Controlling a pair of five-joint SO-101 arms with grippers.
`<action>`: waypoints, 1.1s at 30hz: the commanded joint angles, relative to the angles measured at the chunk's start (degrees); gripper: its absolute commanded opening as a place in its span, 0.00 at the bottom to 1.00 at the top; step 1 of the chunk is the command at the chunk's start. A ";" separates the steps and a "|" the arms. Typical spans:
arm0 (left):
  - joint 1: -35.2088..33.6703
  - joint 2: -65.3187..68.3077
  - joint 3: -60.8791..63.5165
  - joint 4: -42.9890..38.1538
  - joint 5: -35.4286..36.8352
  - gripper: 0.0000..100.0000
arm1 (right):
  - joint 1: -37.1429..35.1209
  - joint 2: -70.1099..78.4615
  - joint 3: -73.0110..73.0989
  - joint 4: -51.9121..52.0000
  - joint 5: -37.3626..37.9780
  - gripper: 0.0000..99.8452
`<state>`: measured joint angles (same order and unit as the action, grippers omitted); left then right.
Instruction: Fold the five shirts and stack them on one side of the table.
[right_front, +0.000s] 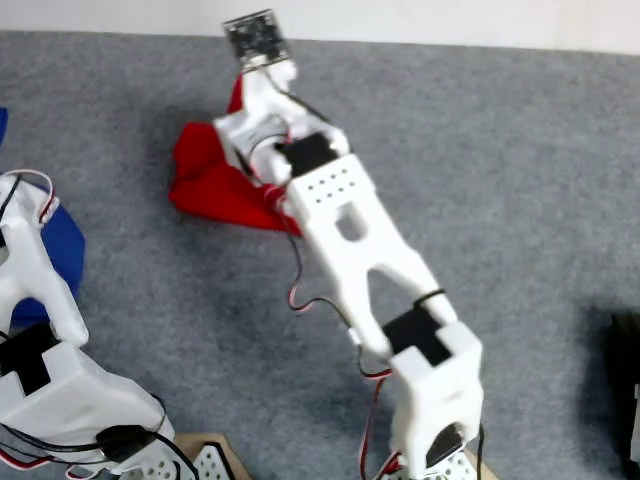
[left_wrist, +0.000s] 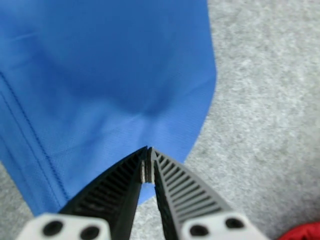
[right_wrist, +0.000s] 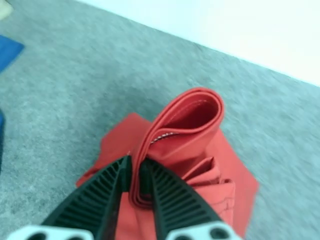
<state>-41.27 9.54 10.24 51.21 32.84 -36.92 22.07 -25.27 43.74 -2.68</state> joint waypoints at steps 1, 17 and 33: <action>-0.92 -3.21 2.77 -4.40 0.53 0.01 | -3.21 3.65 -5.76 -3.21 4.40 0.01; -0.57 -3.12 4.88 -6.33 0.53 0.01 | -9.63 28.00 -34.77 1.63 9.14 0.04; 2.95 -3.30 5.14 -6.07 0.35 0.01 | 1.36 27.82 -75.12 39.16 9.14 0.21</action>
<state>-41.36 9.54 15.87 45.85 32.84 -39.30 51.69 -85.58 72.92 5.67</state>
